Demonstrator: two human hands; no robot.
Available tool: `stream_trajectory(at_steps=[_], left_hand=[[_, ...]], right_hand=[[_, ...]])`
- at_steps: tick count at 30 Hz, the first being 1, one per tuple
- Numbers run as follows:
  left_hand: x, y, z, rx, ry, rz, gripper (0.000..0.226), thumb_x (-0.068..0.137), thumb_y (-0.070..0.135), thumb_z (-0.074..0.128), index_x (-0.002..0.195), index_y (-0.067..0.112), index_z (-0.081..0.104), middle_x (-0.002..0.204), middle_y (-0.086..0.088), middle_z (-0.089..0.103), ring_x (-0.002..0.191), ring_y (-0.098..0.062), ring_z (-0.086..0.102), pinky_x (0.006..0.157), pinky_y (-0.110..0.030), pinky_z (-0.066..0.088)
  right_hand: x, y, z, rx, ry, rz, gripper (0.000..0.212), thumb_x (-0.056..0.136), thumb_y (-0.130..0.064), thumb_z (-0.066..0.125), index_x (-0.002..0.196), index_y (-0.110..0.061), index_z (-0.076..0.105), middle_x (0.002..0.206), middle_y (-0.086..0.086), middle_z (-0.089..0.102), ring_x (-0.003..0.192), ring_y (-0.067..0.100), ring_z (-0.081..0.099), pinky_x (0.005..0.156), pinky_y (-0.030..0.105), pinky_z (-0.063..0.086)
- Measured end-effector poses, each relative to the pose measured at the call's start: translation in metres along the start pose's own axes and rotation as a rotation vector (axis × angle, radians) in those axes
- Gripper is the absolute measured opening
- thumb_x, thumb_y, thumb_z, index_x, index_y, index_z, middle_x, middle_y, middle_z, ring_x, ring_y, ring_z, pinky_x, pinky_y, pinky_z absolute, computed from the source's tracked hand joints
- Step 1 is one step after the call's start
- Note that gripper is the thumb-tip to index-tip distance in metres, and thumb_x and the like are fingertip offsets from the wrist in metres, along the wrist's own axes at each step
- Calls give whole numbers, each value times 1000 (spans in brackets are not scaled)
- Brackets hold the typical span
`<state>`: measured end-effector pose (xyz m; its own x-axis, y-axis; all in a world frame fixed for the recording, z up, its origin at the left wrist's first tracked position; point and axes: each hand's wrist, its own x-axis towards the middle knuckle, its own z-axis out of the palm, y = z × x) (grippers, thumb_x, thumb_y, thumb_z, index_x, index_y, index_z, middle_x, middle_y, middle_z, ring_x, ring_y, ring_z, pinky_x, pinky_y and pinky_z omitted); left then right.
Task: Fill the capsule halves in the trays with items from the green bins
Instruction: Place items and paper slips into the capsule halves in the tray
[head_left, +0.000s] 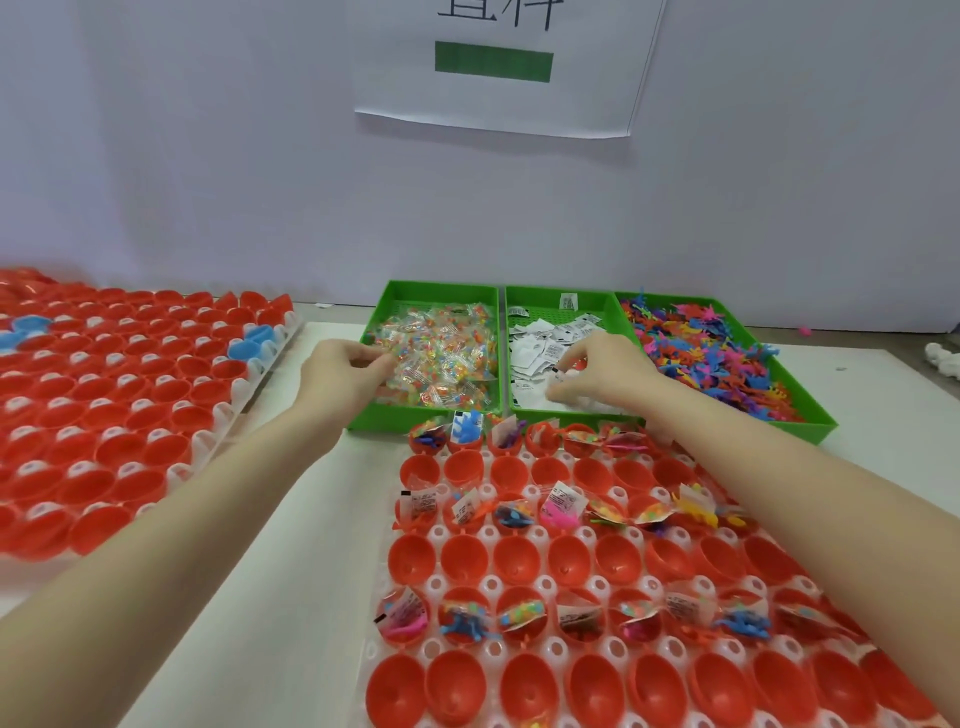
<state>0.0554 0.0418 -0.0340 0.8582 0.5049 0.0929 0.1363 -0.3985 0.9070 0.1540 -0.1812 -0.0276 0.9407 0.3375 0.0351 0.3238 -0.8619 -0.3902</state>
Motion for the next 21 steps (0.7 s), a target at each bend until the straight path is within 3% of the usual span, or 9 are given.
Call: stream_trajectory(at_steps=[2, 4, 7, 10, 12, 16, 19, 21], left_hand=[[0, -1, -1, -35, -8, -35, 25, 89, 13, 60, 110, 0, 64, 91, -9, 62, 70, -16, 58, 66, -18, 49], [-1, -1, -2, -17, -12, -44, 23, 89, 11, 60, 109, 1, 65, 93, -10, 63, 83, -20, 57, 77, -27, 45], [-3, -1, -1, 31, 13, -14, 23, 90, 10, 57, 110, 4, 66, 98, -8, 63, 89, -18, 55, 79, -27, 40], [-7, 5, 1, 43, 91, 59, 22, 94, 14, 52, 110, 8, 66, 97, -6, 62, 77, -16, 53, 74, -29, 42], [-12, 14, 1, 7, 93, 113, 22, 95, 13, 48, 109, 10, 66, 98, -4, 61, 70, -12, 54, 74, -32, 47], [-32, 37, 10, -59, 8, 253, 18, 95, 11, 49, 97, 19, 65, 94, 4, 64, 77, -13, 61, 74, -31, 53], [-50, 49, 19, -153, -59, 339, 23, 93, 10, 51, 86, 28, 65, 81, 15, 63, 65, 4, 62, 60, -12, 51], [-53, 51, 26, -206, -59, 336, 25, 93, 8, 51, 85, 27, 65, 83, 12, 64, 67, 8, 62, 58, -9, 49]], right_hand=[[-1, -1, -5, 24, 48, -25, 24, 78, -31, 69, 97, -17, 71, 78, -12, 59, 66, 8, 51, 56, 23, 35], [0, 0, -10, 56, 98, -48, 17, 81, -31, 68, 88, -16, 72, 58, -15, 45, 54, 3, 41, 50, 23, 29], [-3, 2, -15, 153, 200, -64, 20, 80, -32, 69, 78, -12, 71, 55, -15, 44, 53, 3, 39, 53, 25, 31], [-10, -5, -23, 397, 310, -57, 22, 77, -31, 72, 72, -10, 70, 43, -13, 42, 44, 1, 36, 54, 24, 32], [-19, -16, -29, 592, 265, -71, 20, 76, -29, 74, 70, -11, 69, 36, -14, 40, 36, 0, 34, 49, 17, 30], [-44, -44, -37, 786, 53, -189, 15, 74, -24, 76, 68, -12, 69, 40, -15, 37, 36, 2, 30, 39, 10, 25], [-61, -56, -38, 802, 24, -262, 15, 73, -24, 76, 63, -16, 68, 36, -15, 36, 36, 1, 34, 38, 7, 27], [-66, -60, -34, 777, 68, -263, 17, 73, -24, 77, 61, -17, 67, 35, -16, 38, 36, 0, 36, 39, 6, 27]])
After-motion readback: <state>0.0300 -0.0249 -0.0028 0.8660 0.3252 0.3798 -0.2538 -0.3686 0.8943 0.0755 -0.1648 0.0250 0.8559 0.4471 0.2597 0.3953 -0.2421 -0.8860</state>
